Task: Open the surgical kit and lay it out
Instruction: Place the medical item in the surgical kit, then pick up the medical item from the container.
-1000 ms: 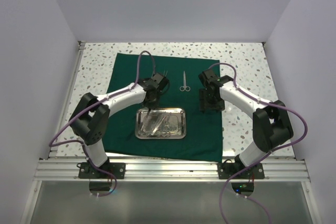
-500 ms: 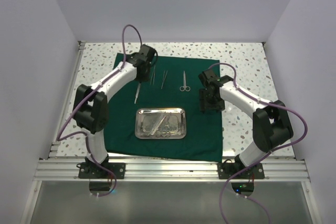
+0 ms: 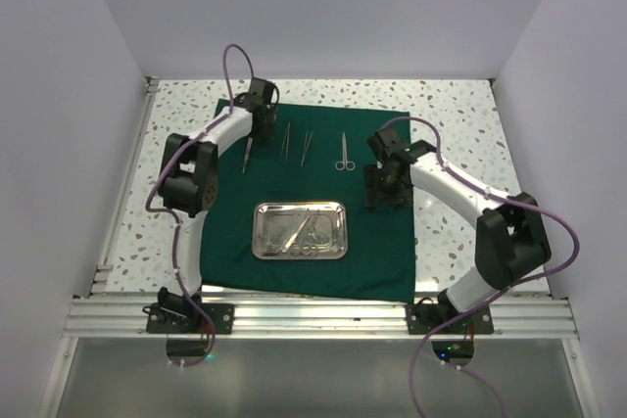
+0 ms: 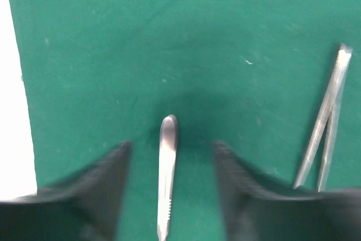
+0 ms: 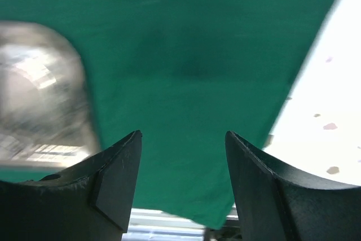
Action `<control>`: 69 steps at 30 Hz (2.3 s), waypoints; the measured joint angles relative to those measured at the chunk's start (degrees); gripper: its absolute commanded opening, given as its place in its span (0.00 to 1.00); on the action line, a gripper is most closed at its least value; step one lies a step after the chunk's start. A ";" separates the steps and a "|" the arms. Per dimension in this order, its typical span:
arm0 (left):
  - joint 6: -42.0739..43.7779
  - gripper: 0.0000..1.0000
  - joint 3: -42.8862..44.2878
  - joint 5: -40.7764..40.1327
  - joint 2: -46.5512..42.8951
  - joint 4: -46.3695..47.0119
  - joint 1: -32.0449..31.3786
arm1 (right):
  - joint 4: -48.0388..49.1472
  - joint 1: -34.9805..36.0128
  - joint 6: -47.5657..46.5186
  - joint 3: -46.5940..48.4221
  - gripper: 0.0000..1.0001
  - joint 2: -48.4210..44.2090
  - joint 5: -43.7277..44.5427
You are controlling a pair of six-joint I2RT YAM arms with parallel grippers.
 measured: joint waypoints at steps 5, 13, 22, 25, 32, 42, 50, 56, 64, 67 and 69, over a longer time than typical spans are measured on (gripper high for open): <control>0.02 0.85 2.25 -0.92 1.86 0.24 1.49 | 2.21 7.63 0.98 2.01 0.67 -2.78 -4.87; -1.66 0.80 -7.61 1.11 -9.77 0.50 1.57 | 9.84 15.72 6.12 4.83 0.66 2.89 -10.40; -4.28 0.78 -25.73 6.45 -30.25 -0.28 1.46 | 10.14 15.32 7.74 17.84 0.63 19.37 -7.76; -4.31 0.78 -28.00 6.97 -31.85 -0.63 1.42 | 9.53 15.32 8.33 20.17 0.60 22.03 -6.62; -4.07 0.77 -29.92 7.80 -32.33 -1.90 1.42 | 7.41 15.34 10.21 22.56 0.47 24.92 -3.85; -4.04 0.76 -30.75 9.70 -32.79 -1.55 1.42 | 4.07 16.70 12.76 24.79 0.41 28.50 -0.68; -4.07 0.76 -33.51 10.99 -35.15 -1.42 1.42 | 0.15 18.23 14.49 28.50 0.31 31.10 2.51; -4.07 0.76 -35.54 11.76 -37.62 -0.81 1.42 | -0.81 18.86 16.39 28.83 0.11 31.58 3.56; -4.07 0.76 -36.37 12.28 -38.45 -0.15 1.42 | -1.60 19.15 17.25 29.62 0.00 32.24 3.48; -4.07 0.76 -36.37 12.44 -38.45 -0.13 1.42 | -2.38 19.19 17.25 30.53 0.00 32.59 3.52; -4.07 0.75 -36.37 12.48 -38.45 -0.13 1.42 | -2.86 19.26 17.22 31.10 0.00 32.81 3.58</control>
